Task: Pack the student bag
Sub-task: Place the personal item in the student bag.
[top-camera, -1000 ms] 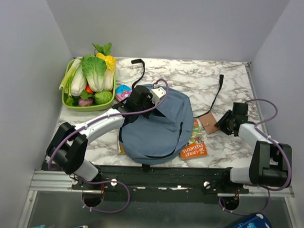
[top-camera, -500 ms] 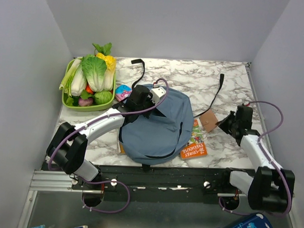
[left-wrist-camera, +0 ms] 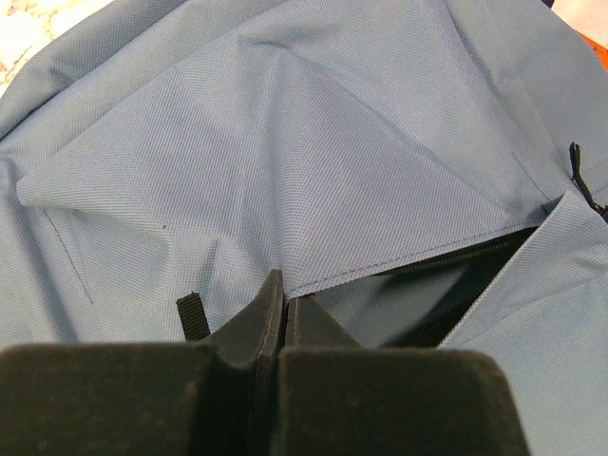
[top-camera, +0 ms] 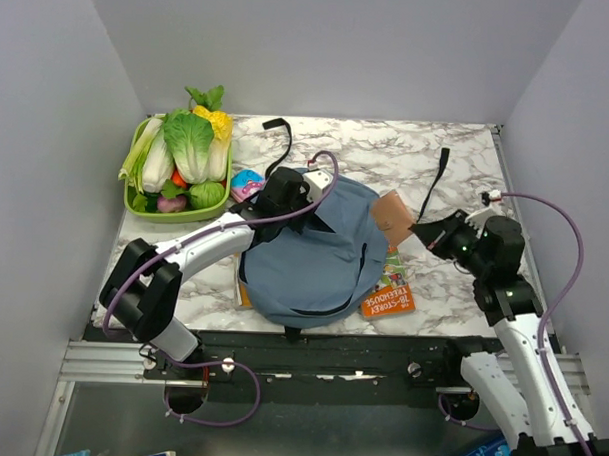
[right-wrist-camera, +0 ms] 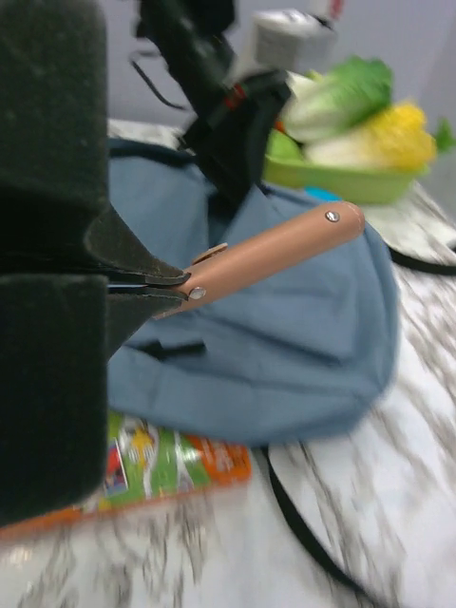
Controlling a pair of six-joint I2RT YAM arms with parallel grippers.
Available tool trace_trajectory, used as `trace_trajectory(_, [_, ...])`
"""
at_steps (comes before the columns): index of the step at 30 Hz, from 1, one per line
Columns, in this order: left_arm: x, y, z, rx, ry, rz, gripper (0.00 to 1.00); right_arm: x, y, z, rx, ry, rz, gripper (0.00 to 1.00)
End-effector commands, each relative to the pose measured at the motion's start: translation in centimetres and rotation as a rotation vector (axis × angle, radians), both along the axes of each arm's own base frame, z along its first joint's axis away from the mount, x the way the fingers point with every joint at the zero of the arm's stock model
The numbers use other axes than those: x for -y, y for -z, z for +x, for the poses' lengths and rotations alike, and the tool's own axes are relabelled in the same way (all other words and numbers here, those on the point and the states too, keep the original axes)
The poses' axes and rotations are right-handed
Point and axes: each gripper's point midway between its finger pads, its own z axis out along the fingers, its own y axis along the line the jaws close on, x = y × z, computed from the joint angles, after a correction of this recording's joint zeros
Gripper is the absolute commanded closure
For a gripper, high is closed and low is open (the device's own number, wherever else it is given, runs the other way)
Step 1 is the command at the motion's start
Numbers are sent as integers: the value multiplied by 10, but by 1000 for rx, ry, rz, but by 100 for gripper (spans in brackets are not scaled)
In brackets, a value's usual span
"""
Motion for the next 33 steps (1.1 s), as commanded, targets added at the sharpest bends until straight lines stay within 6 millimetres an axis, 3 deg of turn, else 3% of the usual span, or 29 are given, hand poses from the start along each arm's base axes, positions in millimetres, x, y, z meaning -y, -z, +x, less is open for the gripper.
trace_trajectory(1, [12, -19, 14, 31, -28, -57, 100, -59, -17, -21, -32, -192, 145, 99])
trace_trajectory(3, [13, -22, 14, 30, -26, -65, 100, -87, -20, -26, -32, -263, 176, 99])
trace_trajectory(8, [15, -32, 11, 32, -14, -81, 100, -135, 8, -25, -124, -373, 200, 99])
trace_trajectory(15, [13, -37, -2, 19, 32, -85, 100, -175, 39, -4, -236, -388, 211, 99])
trace_trajectory(24, [9, -39, -21, -4, 107, -78, 100, -175, 83, 12, -391, -223, 244, 99])
trace_trajectory(33, [4, -24, -46, -50, 212, -36, 100, -140, 101, 25, -445, 92, 316, 99])
